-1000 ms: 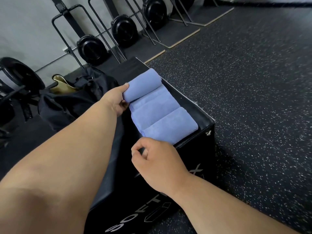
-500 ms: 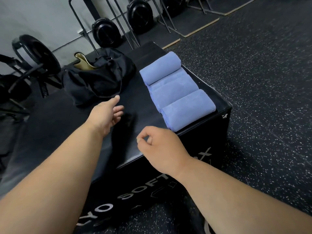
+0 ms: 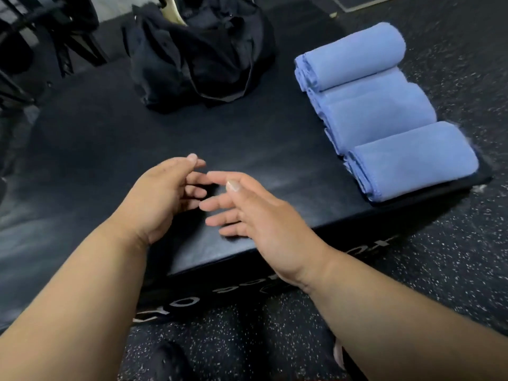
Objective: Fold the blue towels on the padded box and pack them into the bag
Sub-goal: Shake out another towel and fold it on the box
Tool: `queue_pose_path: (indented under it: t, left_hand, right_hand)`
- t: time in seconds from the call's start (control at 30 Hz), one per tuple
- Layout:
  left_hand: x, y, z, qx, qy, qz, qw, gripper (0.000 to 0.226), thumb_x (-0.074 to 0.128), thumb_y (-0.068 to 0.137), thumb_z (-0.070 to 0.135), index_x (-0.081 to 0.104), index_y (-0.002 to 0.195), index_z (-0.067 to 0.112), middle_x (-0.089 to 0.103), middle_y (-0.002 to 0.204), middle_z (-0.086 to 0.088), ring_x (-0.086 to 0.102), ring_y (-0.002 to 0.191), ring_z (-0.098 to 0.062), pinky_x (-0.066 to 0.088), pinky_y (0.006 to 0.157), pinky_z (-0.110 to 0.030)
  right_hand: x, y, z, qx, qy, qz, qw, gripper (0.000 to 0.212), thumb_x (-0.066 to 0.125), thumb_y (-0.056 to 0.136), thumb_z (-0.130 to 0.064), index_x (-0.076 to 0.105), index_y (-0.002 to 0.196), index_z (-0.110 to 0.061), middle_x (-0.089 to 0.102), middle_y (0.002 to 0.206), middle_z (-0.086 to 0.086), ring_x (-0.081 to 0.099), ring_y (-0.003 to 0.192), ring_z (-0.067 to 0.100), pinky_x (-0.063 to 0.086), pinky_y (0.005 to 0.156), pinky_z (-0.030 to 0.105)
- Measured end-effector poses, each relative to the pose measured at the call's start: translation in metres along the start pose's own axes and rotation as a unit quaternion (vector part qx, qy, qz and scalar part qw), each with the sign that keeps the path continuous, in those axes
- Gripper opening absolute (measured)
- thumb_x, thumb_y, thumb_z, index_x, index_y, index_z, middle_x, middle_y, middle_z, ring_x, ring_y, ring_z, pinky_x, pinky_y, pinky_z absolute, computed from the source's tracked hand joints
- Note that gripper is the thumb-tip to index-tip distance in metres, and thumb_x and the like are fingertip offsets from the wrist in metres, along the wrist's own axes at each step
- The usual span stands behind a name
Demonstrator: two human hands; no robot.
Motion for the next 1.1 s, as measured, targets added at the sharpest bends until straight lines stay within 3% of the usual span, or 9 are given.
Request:
queue_pose_path:
  t: [0.17,0.47,0.77,0.87,0.9,0.93,0.97,1.0,1.1]
  left_hand:
    - [-0.053,-0.007,-0.005,0.010,-0.039,0.054,0.998,0.028,0.052,0.110,0.035,0.069,0.118,0.015,0.071,0.091,-0.003,0.063,0.074,-0.014,0.054,0.069,-0.030]
    - [-0.235,-0.186,-0.095,0.032,-0.120,0.344,0.931,0.010,0.057,0.105,0.025,0.066,0.106,0.021,0.073,0.087,0.002,0.058,0.067,-0.008,0.043,0.057,-0.017]
    - [-0.312,-0.460,-0.314,-0.234,-0.028,0.458,0.857,0.017,0.056,0.077,0.018,0.056,0.061,0.022,0.051,0.055,-0.002,0.045,0.061,-0.023,0.035,0.059,-0.032]
    - [-0.340,-0.478,-0.364,-0.253,-0.061,0.470,0.844,0.022,0.060,0.078,0.019,0.066,0.089,0.001,0.060,0.108,-0.036,0.055,0.076,-0.032,0.044,0.073,-0.038]
    - [-0.345,-0.478,-0.374,-0.252,-0.065,0.469,0.844,0.020,0.061,0.084,0.016,0.066,0.091,-0.002,0.055,0.130,-0.027,0.064,0.115,-0.035,0.047,0.078,-0.040]
    - [-0.353,-0.477,-0.387,-0.259,-0.067,0.468,0.842,0.015,0.060,0.088,0.014,0.064,0.087,0.000,0.043,0.098,0.007,0.062,0.083,-0.040,0.048,0.080,-0.040]
    - [-0.359,-0.475,-0.398,-0.265,-0.065,0.464,0.843,0.016,0.060,0.090,0.015,0.065,0.090,0.000,0.065,0.100,-0.030,0.031,0.092,-0.016,0.051,0.081,-0.043]
    - [-0.369,-0.470,-0.414,-0.271,-0.061,0.463,0.842,0.027,0.061,0.090,0.018,0.067,0.105,-0.003,0.067,0.112,-0.031,0.052,0.128,-0.036,0.055,0.087,-0.047]
    - [-0.395,-0.459,-0.443,-0.290,-0.040,0.461,0.837,0.054,0.064,0.091,0.022,0.059,0.143,0.008,0.065,0.134,-0.023,0.070,0.102,-0.036,0.058,0.075,-0.042]
  right_hand:
    - [0.041,0.044,-0.002,-0.006,-0.040,-0.020,0.999,0.034,0.042,0.103,-0.049,0.069,0.124,-0.044,0.075,0.114,-0.004,0.070,0.105,0.014,0.055,0.101,0.036]
    - [0.191,0.016,0.038,-0.002,-0.124,-0.169,0.978,0.030,0.042,0.111,-0.043,0.072,0.113,-0.038,0.076,0.106,0.000,0.072,0.096,0.016,0.055,0.095,0.038]
    - [0.296,-0.115,0.099,0.019,-0.219,-0.266,0.939,0.031,0.040,0.109,-0.049,0.067,0.121,-0.043,0.077,0.110,-0.008,0.073,0.102,0.012,0.056,0.096,0.035]
    - [0.323,-0.139,0.128,0.038,-0.254,-0.298,0.919,0.030,0.039,0.109,-0.052,0.066,0.121,-0.048,0.075,0.111,-0.013,0.071,0.103,0.007,0.053,0.104,0.042]
    - [0.329,-0.144,0.137,0.044,-0.265,-0.302,0.915,0.029,0.039,0.108,-0.052,0.066,0.121,-0.049,0.074,0.110,-0.016,0.071,0.102,0.005,0.052,0.105,0.042]
    - [0.333,-0.146,0.146,0.050,-0.276,-0.302,0.911,0.029,0.039,0.108,-0.053,0.065,0.121,-0.050,0.074,0.109,-0.019,0.070,0.101,0.002,0.052,0.106,0.041]
    - [0.338,-0.147,0.155,0.057,-0.286,-0.302,0.907,0.029,0.039,0.107,-0.053,0.065,0.120,-0.051,0.073,0.109,-0.021,0.070,0.100,0.000,0.051,0.106,0.041]
    - [0.342,-0.145,0.165,0.064,-0.299,-0.304,0.902,0.029,0.040,0.107,-0.052,0.065,0.121,-0.051,0.073,0.109,-0.023,0.070,0.100,-0.001,0.051,0.106,0.042]
    - [0.360,-0.133,0.193,0.076,-0.330,-0.319,0.885,0.029,0.039,0.107,-0.051,0.064,0.122,-0.052,0.072,0.109,-0.027,0.069,0.101,-0.003,0.052,0.105,0.042]
Point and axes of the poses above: each hand's wrist, its own y-axis towards the middle knuckle, its own x-axis out of the palm, z = x × y, the point moved 10 cm from there along y, towards the middle knuckle
